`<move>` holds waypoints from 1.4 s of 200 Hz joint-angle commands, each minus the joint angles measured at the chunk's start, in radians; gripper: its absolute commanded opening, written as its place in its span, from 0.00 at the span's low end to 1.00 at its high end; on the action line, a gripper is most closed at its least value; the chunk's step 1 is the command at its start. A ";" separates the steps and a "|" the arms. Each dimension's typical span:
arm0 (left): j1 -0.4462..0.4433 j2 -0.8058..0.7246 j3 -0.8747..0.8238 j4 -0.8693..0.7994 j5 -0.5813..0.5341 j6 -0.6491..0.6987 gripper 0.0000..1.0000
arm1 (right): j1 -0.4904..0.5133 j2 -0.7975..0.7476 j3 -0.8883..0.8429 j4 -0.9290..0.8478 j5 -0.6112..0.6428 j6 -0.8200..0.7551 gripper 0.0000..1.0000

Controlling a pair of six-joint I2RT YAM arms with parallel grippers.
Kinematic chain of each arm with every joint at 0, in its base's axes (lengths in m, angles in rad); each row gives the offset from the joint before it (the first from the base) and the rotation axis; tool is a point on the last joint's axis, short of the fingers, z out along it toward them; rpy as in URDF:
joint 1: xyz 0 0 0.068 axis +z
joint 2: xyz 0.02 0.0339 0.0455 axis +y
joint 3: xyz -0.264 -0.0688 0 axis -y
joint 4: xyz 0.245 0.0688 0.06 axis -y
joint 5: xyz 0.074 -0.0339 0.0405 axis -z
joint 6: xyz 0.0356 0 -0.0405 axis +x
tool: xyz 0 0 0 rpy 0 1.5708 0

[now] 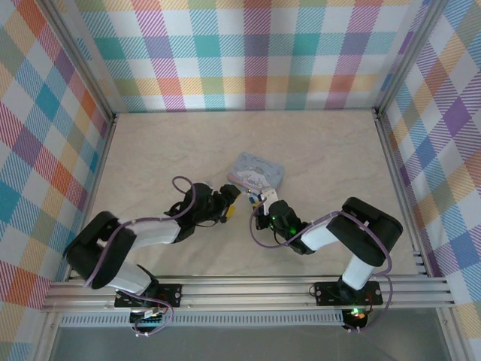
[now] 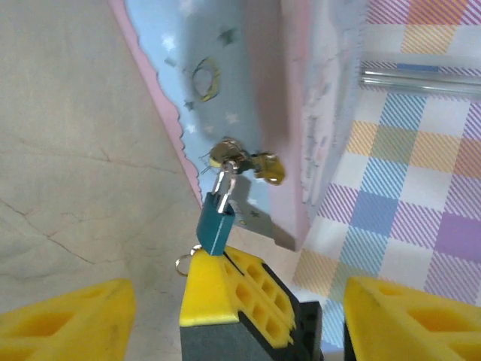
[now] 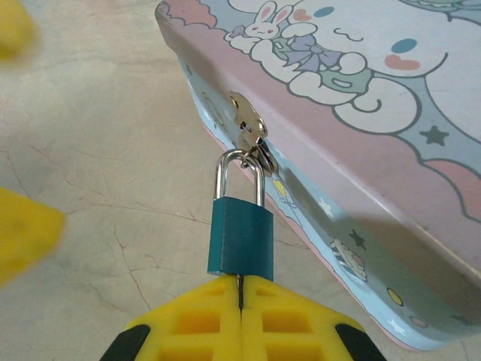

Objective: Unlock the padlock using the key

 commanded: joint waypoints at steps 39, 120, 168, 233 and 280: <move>0.128 -0.161 0.032 -0.267 0.004 0.139 0.79 | -0.078 -0.034 -0.030 0.047 -0.123 0.202 0.00; 0.213 -0.026 0.197 -0.398 0.051 0.303 0.79 | -0.166 -0.016 -0.070 0.120 -0.207 0.417 0.00; 0.214 0.111 0.399 -0.506 0.081 0.504 0.79 | -0.203 0.036 -0.075 0.158 -0.271 0.565 0.00; 0.215 0.400 0.730 -0.723 0.110 0.746 0.81 | -0.224 0.100 -0.072 0.187 -0.314 0.613 0.00; 0.214 0.573 0.907 -0.858 0.121 0.809 0.80 | -0.234 0.113 -0.072 0.186 -0.323 0.603 0.00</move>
